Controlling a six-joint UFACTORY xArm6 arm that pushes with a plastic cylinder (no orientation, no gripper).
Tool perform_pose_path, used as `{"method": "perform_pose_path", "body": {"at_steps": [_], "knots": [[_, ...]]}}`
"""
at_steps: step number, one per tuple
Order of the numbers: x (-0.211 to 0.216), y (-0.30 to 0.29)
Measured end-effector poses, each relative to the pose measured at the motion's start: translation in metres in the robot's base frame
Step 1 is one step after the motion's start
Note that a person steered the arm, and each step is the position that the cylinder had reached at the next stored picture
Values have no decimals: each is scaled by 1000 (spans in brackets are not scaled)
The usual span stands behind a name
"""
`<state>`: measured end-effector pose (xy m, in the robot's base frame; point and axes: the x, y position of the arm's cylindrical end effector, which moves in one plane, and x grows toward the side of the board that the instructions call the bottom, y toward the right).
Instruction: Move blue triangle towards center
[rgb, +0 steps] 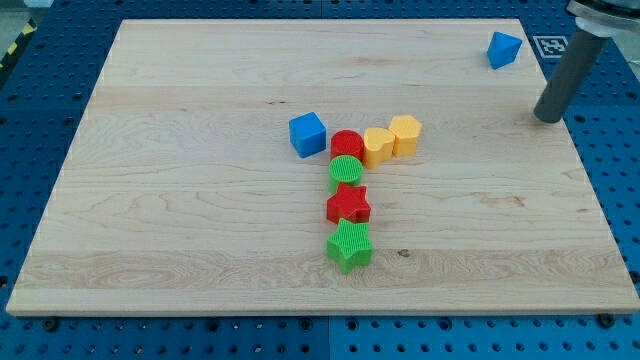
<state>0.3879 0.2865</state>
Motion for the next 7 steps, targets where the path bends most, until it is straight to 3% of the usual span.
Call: {"method": "perform_pose_path", "body": {"at_steps": [4, 7], "knots": [[-7, 58], [-135, 5]]}}
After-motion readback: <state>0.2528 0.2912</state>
